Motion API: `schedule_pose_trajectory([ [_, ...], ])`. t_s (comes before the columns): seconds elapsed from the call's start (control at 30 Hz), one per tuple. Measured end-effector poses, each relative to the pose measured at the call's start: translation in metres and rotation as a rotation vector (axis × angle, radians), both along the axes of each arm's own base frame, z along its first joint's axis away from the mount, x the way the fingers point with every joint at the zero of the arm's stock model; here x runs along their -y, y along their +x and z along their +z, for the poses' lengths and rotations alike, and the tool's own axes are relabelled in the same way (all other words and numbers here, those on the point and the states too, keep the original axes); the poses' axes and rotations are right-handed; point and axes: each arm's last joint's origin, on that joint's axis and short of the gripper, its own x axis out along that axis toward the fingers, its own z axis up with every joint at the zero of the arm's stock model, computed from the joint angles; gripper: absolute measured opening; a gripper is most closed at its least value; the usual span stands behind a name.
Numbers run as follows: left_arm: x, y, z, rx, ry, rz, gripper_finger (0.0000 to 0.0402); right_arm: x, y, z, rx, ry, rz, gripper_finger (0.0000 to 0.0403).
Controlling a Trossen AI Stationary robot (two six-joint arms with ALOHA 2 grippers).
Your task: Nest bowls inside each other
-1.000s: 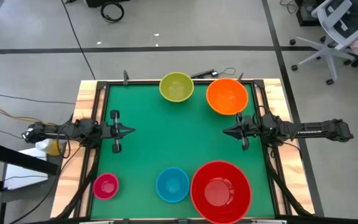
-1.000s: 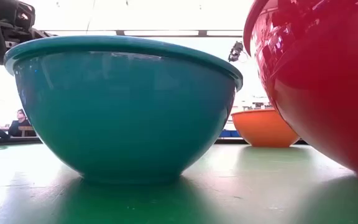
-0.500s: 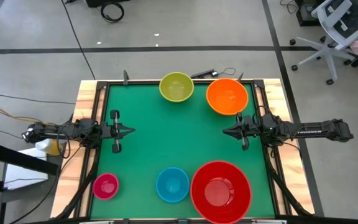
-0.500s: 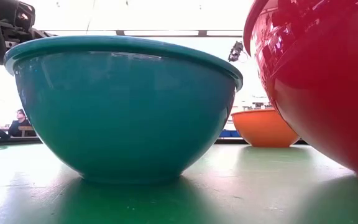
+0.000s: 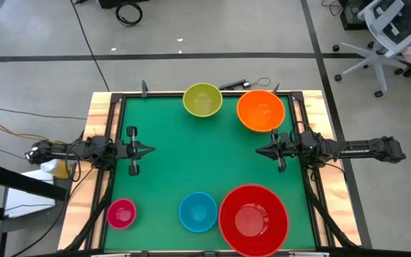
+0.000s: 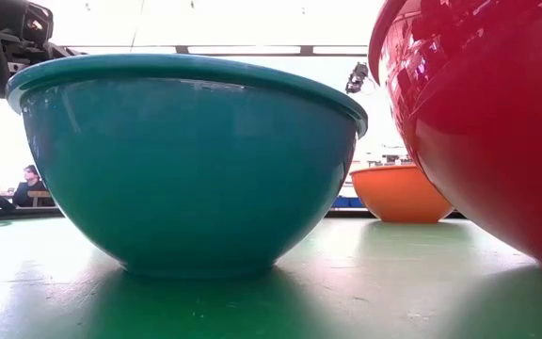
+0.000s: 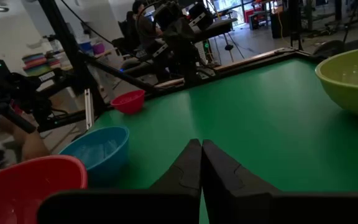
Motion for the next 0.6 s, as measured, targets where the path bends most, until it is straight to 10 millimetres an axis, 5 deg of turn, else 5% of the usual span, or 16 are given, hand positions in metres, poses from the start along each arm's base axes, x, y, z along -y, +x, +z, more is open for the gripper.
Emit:
schedule_pose_trajectory([
  [0.43,0.000,0.000,0.000,0.000,0.000,0.000,0.0014,0.000,0.000,-0.001,-0.008,0.001,0.009,0.0011],
  [0.6,0.000,0.000,0.001,0.006,0.038,0.004,0.0014,-0.004,-0.003,-0.017,-0.191,-0.023,0.151,0.0011],
])
